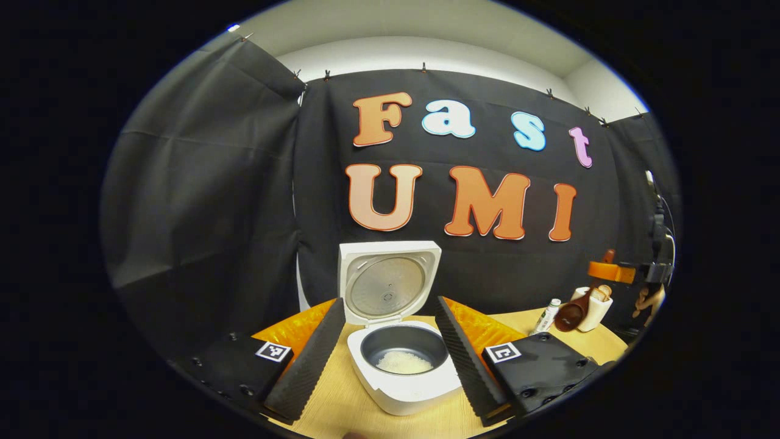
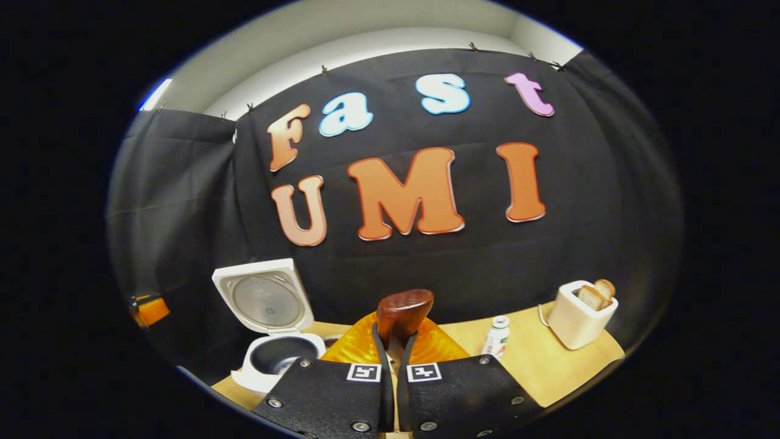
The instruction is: Close the left gripper, press the button to open the rice cooker; take a wooden spoon from the chopstick holder with the right hand, scoop a spoonful of rice and pour it into the rice cooker, then put the wooden spoon back into the chopstick holder.
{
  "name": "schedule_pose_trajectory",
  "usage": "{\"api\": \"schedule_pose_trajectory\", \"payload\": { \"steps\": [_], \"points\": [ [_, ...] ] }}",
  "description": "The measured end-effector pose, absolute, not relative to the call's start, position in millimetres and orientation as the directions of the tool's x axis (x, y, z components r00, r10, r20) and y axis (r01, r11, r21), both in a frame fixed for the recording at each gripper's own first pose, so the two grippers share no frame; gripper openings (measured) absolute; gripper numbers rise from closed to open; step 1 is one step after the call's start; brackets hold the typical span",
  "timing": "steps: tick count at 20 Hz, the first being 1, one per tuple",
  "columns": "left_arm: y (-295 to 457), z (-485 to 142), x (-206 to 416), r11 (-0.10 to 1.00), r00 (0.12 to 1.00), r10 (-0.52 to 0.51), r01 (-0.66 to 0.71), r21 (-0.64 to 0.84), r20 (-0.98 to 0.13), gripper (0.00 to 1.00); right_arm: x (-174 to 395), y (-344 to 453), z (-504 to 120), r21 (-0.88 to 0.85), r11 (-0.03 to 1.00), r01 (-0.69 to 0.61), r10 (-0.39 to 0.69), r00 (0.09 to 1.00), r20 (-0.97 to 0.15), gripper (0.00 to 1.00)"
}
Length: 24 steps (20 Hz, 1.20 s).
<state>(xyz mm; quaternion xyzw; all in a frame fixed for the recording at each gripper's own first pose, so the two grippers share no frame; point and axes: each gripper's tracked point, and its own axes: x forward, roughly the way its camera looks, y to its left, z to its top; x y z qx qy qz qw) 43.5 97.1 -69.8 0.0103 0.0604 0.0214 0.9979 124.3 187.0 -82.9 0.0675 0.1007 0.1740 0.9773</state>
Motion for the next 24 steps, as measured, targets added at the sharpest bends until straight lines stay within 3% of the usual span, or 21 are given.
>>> {"api": "schedule_pose_trajectory", "payload": {
  "steps": [6, 11, 24],
  "points": [
    [91.1, -69.0, 39.9, 0.998, 0.990, 0.069, -0.069, 0.002, -0.121, 1.00, 93.1, 83.9, -150.2, 0.207, 0.966, -0.152, 0.208, 0.937, -0.280, 0.01],
    [86.8, -69.6, 37.7, 0.996, 0.989, 0.091, -0.088, 0.028, -0.119, 1.00, 66.7, 42.7, -206.6, 0.223, 0.972, -0.068, 0.150, 0.916, -0.372, 0.01],
    [71.6, -68.2, 39.3, 0.994, 0.984, 0.101, -0.095, 0.048, -0.147, 1.00, 56.3, 30.7, -293.4, 0.379, 0.925, 0.003, 0.182, 0.874, -0.450, 0.02]
  ]
}}
